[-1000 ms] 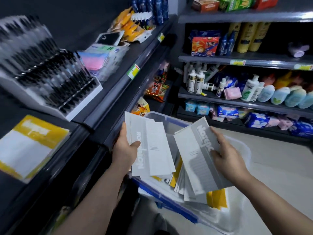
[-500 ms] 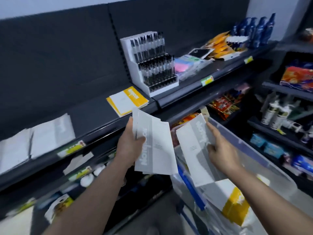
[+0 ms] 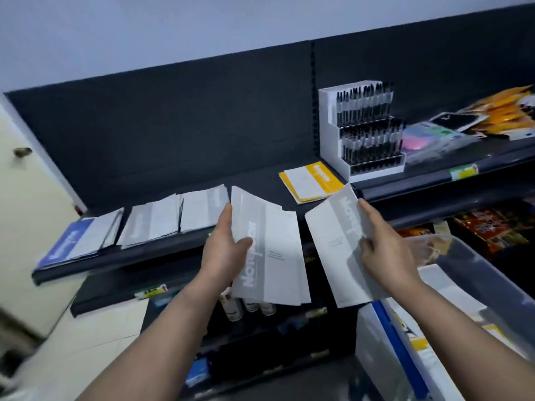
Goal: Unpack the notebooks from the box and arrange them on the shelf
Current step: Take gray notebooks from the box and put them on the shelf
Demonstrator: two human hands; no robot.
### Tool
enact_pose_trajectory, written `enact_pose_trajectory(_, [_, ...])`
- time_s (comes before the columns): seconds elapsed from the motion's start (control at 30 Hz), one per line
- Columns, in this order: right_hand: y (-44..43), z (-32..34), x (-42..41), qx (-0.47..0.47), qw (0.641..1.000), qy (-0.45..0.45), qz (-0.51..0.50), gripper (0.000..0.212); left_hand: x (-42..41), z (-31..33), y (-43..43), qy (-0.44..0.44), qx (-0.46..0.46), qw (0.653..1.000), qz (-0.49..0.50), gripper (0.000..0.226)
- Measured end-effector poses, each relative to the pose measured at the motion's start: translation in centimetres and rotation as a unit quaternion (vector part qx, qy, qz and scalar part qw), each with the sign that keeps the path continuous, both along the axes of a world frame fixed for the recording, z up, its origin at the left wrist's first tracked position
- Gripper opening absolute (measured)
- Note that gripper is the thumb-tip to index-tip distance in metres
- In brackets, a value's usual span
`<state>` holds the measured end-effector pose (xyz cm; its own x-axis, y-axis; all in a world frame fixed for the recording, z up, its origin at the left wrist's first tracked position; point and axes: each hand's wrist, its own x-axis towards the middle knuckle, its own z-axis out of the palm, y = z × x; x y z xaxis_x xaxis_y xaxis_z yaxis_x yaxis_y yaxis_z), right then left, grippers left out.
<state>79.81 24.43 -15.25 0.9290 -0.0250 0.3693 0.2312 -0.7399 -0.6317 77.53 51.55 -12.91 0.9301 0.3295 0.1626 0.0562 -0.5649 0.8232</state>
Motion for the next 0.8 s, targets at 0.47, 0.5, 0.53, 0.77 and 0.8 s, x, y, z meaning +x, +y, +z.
enact_pose_trajectory(0.47, [18.8,2.5,5.6,0.123,0.988,0.019,0.096,0.075,0.7,3.1,22.5,-0.08,-0.114,0.975,0.175,0.078])
enact_pose_trajectory(0.5, [20.7,2.5,6.5,0.138,0.985,0.025,0.099,0.075,1.4,3.1,24.2,-0.081,-0.122,0.974,0.174,0.077])
enact_pose_trajectory(0.53, [22.5,2.4,7.5,0.149,0.983,0.037,0.099,0.075,2.1,3.3,25.6,-0.084,-0.126,0.974,0.166,0.077])
enact_pose_trajectory(0.77, [31.6,1.9,13.3,0.244,0.961,0.111,0.063,0.073,5.8,4.5,33.4,-0.074,-0.119,0.983,0.118,0.065])
enact_pose_trajectory(0.8, [32.2,2.0,14.1,0.261,0.956,0.123,0.059,0.072,6.0,4.7,33.9,-0.07,-0.125,0.984,0.111,0.063])
